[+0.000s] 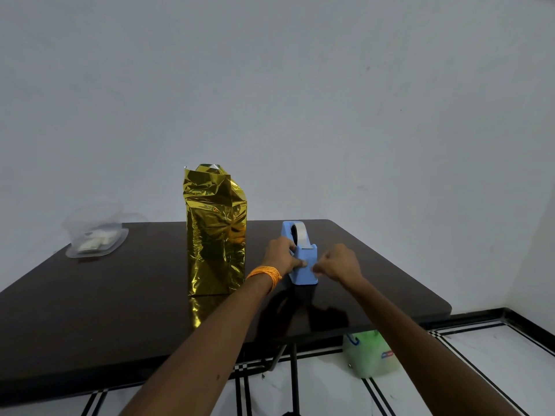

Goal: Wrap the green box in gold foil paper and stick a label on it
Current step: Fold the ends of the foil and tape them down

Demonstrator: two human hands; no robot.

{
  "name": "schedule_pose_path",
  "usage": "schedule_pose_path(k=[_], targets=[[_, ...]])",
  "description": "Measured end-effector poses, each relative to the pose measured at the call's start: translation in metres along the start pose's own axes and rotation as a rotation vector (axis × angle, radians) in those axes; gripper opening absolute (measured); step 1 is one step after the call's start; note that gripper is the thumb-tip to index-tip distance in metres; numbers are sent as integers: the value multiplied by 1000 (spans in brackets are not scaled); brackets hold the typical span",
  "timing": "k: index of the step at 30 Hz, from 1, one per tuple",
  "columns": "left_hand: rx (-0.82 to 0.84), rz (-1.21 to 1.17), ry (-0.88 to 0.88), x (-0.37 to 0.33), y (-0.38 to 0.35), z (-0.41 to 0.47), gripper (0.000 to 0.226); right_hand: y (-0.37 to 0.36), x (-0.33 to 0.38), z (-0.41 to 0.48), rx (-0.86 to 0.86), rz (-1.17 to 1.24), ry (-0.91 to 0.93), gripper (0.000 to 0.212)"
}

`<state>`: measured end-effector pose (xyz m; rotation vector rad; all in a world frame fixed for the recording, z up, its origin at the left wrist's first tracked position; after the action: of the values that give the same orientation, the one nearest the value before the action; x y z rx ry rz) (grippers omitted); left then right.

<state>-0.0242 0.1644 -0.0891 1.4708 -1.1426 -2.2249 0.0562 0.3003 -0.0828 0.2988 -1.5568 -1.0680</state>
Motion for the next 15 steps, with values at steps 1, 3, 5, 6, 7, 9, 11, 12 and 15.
schedule_pose_path(k=[1, 3, 5, 6, 7, 9, 11, 12, 15], targets=[[2, 13, -4, 0, 0, 0, 47, 1, -6, -1, -3, 21, 13, 23], [12, 45, -8, -2, 1, 0, 47, 8, -12, -4, -41, 76, 67, 25], [36, 140, -15, -7, 2, -2, 45, 17, -9, -6, -46, 147, 114, 24], [42, 193, -18, -10, 5, -4, 43, 24, -4, -6, -45, 193, 131, 24], [32, 224, -32, -13, 7, -5, 41, 30, 2, -6, -48, 236, 142, 23], [-26, 219, -87, -23, 20, -7, 36, 42, 16, -3, -65, 304, 178, 18], [-119, 184, -140, -35, 41, -9, 32, 52, 32, 0, -91, 362, 228, 11], [-170, 163, -157, -40, 54, -10, 31, 54, 42, 1, -102, 392, 252, 9], [-304, 77, -208, -61, 96, -14, 27, 57, 72, 3, -112, 497, 318, 11]])
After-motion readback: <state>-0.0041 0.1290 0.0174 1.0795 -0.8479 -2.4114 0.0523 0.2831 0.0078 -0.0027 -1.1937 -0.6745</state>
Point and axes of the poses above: each hand's wrist, its own z-axis towards the middle knuckle, its own y-axis out of the back of the hand, x = y × z, the point moved 3 cm from there along z, towards the middle knuckle, and after that the axes turned 5 degrees about x, right-handed, at the moved point
